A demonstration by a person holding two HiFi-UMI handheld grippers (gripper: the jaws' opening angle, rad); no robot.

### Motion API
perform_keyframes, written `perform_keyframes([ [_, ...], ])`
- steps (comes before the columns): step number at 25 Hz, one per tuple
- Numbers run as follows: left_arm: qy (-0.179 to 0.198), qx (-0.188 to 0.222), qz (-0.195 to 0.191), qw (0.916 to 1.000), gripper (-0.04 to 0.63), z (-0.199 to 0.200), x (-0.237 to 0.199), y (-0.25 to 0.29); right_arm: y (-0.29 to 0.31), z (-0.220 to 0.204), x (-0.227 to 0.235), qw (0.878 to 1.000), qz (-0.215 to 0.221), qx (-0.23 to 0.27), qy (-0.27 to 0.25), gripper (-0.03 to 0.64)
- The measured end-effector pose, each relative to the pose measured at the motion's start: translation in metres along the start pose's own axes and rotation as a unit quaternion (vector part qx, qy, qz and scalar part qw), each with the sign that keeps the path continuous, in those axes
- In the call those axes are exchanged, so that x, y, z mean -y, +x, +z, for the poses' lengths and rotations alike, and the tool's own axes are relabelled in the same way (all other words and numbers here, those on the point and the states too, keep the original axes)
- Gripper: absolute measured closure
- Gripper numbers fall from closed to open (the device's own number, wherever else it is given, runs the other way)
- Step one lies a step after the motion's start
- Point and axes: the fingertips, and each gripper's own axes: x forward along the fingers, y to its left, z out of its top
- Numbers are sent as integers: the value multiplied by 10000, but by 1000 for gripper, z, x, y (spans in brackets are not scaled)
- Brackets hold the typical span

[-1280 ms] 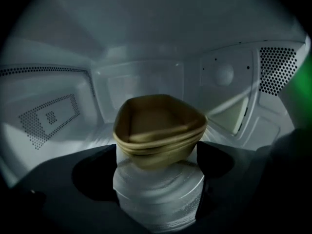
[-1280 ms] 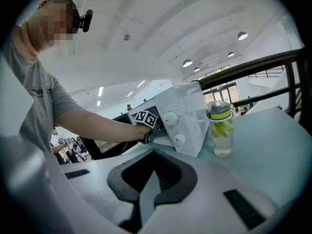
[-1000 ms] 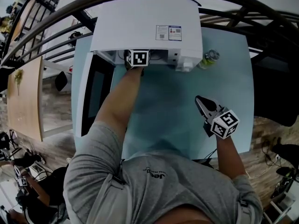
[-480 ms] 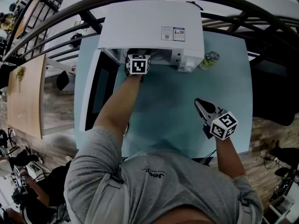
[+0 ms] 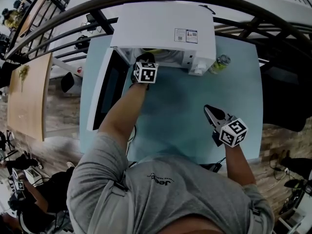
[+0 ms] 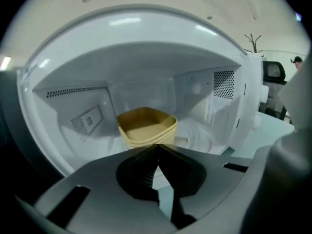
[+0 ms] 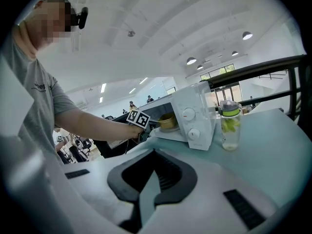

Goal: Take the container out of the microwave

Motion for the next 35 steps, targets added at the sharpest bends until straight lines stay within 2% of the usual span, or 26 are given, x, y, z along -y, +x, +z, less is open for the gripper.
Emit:
perform_keyframes([
  [4,51,31,-8,10000,575,4,1,-7,-3,1,-5,10000,-7,13,-9,598],
  [6,205,77,14,9998,575,7,1,-10,-3,1,-6,10000,-5,23,-10,598],
  [9,671,181,91,9975,575,15,1,-12,-4,0,-7,10000,4,32,-6,598],
  [12,1368,156,116,9904,551,22,3,-9,-5,-1,-8,10000,2,37,13,598],
  [14,1972,-65,-21,9803,396,19,9,-2,-6,-1,-8,10000,-11,42,28,598],
  [15,2288,-192,-78,9733,352,17,12,2,-7,-2,-8,10000,-19,43,32,598],
  [18,3117,-509,-109,9488,328,10,15,14,-10,-5,-6,10000,-47,38,42,598],
  [20,3462,-756,-137,9350,329,7,13,22,-11,-6,-5,10000,-71,38,52,598],
  [23,3758,-1142,-206,9194,332,1,9,33,-14,-8,-3,9999,-112,34,80,598],
  [24,3844,-1262,-238,9142,353,-1,8,35,-15,-9,-2,9999,-121,30,88,598],
  [26,4067,-1431,-314,9017,438,-5,8,37,-16,-11,-1,9999,-135,30,101,598],
  [28,4300,-1516,-483,8887,496,-7,13,33,-19,-11,-1,9998,-155,41,114,598],
  [29,4350,-1562,-611,8847,525,-9,18,30,-20,-11,0,9998,-165,49,122,598],
  [31,4323,-1650,-886,8821,552,-13,27,23,-22,-11,0,9997,-175,65,125,598],
  [35,4326,-1673,-1301,8764,558,-21,46,4,-22,-7,-4,9998,-150,110,86,598],
])
